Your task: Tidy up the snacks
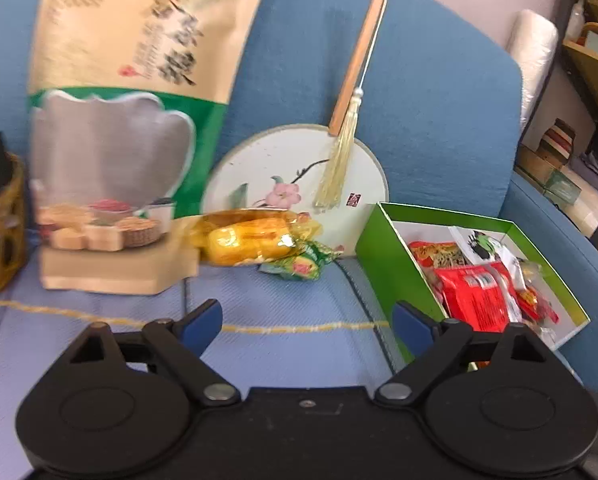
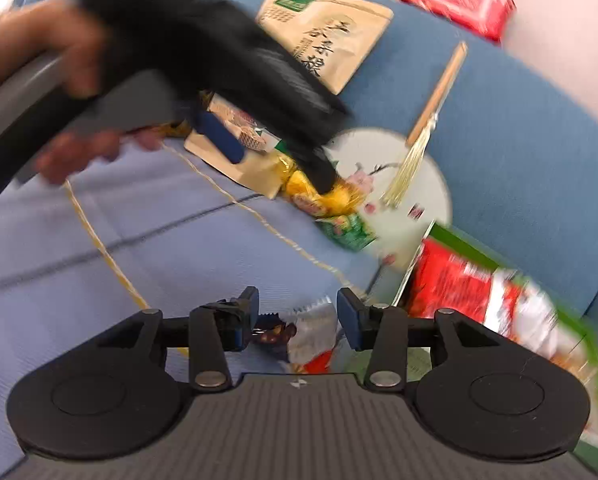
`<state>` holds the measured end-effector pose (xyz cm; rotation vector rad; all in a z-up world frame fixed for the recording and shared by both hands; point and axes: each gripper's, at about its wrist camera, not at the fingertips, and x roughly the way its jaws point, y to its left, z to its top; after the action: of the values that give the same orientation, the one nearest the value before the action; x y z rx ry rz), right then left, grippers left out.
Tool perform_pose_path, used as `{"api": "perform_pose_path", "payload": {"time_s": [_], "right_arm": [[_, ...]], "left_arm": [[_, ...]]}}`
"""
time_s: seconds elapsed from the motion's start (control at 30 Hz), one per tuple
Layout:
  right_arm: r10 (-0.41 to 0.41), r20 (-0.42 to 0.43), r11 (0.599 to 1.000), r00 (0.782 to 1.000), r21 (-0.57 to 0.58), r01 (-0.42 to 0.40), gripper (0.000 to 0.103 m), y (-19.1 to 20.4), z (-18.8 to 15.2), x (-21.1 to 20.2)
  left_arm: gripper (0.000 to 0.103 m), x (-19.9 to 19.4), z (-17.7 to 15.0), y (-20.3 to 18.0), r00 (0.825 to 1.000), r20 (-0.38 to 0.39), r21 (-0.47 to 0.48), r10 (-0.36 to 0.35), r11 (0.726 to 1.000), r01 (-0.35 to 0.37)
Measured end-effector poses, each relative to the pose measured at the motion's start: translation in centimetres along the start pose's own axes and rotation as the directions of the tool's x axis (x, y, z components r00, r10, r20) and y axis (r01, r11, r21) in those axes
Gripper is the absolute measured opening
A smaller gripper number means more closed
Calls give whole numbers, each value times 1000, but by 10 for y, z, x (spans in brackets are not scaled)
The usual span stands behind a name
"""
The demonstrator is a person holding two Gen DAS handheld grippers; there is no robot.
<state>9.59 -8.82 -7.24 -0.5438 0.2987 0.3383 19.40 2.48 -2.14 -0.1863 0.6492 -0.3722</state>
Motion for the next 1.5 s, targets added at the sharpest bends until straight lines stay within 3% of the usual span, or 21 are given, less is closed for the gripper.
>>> {"api": "perform_pose_path", "payload": {"time_s": [0.13, 0.23, 0.33, 0.5, 0.6, 0.63, 0.67, 0.8, 0.83, 0.97, 1.07, 1.1, 1.2, 1.37, 1.5], "right_arm": [[44, -56, 999, 997, 11, -44, 74, -2, -3, 9], [61, -93, 997, 994, 52, -57, 70, -7, -4, 13], [90, -106, 990, 990, 117, -77, 57, -17, -1, 13], [240, -118, 935, 964, 294, -197, 51, -44, 2, 7], [270, -114, 909, 956, 359, -214, 51, -53, -2, 8], [271, -114, 905, 956, 368, -212, 51, -54, -2, 9], [274, -113, 903, 955, 373, -215, 51, -56, -2, 10], [289, -114, 893, 950, 390, -225, 51, -55, -3, 7], [293, -115, 891, 949, 394, -227, 51, -55, -3, 6], [305, -117, 881, 945, 411, -233, 51, -60, -5, 6], [297, -120, 887, 947, 402, -228, 52, -59, -4, 5], [294, -122, 889, 948, 400, -225, 53, -58, -4, 6], [284, -128, 897, 950, 385, -216, 60, -54, -4, 8], [277, -128, 901, 952, 380, -211, 62, -54, -6, 8], [282, -124, 893, 951, 396, -213, 65, -56, -8, 9]], "left_arm": [[103, 35, 14, -1, 999, -33, -30, -9, 1000, 8], [103, 57, 18, -4, 999, -44, -13, 23, 1000, -24], [103, 74, 19, -6, 997, -61, 0, 52, 999, -52], [103, 94, 23, 0, 995, -70, -78, 66, 994, -71], [103, 106, 25, 5, 994, -76, -108, 83, 990, -90], [78, 108, 25, 5, 993, -69, -100, 96, 990, -103], [67, 109, 25, 7, 993, -72, -93, 97, 990, -103], [53, 95, 21, 12, 996, -76, -93, 53, 994, -60], [25, 89, 18, 14, 995, -87, -83, 40, 995, -47], [24, 48, -5, 15, 992, -126, -32, -20, 999, 17], [28, 14, -25, 22, 986, -164, -23, -43, 999, 40], [39, 4, -31, 25, 985, -167, -27, -41, 999, 37], [103, -14, -33, 31, 990, -136, -51, -50, 998, 43], [103, -19, -21, 18, 992, -104, -97, -74, 993, 64], [103, -2, -21, 4, 990, -131, -39, -57, 998, 53]]}}
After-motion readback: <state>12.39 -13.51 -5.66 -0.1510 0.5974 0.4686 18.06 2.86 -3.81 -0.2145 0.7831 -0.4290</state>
